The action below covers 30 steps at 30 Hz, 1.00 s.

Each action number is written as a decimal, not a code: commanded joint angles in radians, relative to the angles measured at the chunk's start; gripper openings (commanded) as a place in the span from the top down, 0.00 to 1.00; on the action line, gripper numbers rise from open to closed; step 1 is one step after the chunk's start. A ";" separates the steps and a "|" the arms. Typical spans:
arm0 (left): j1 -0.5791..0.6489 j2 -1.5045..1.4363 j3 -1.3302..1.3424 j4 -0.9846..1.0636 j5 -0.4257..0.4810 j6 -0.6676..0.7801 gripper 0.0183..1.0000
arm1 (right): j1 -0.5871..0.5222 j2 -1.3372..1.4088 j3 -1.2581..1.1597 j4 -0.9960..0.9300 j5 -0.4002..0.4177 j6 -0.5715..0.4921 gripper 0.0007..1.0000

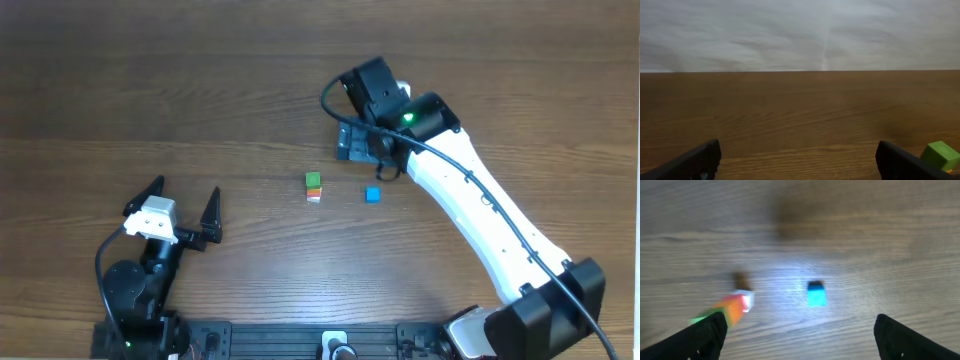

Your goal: Stack Cubes

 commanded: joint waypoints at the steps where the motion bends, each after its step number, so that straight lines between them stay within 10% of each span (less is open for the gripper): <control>1: -0.003 -0.006 -0.005 0.000 0.010 0.014 0.00 | -0.028 0.008 -0.171 0.085 -0.037 -0.016 0.07; 30: -0.003 -0.006 -0.005 0.000 0.010 0.015 0.00 | -0.009 0.150 -0.404 0.362 -0.054 -0.148 0.33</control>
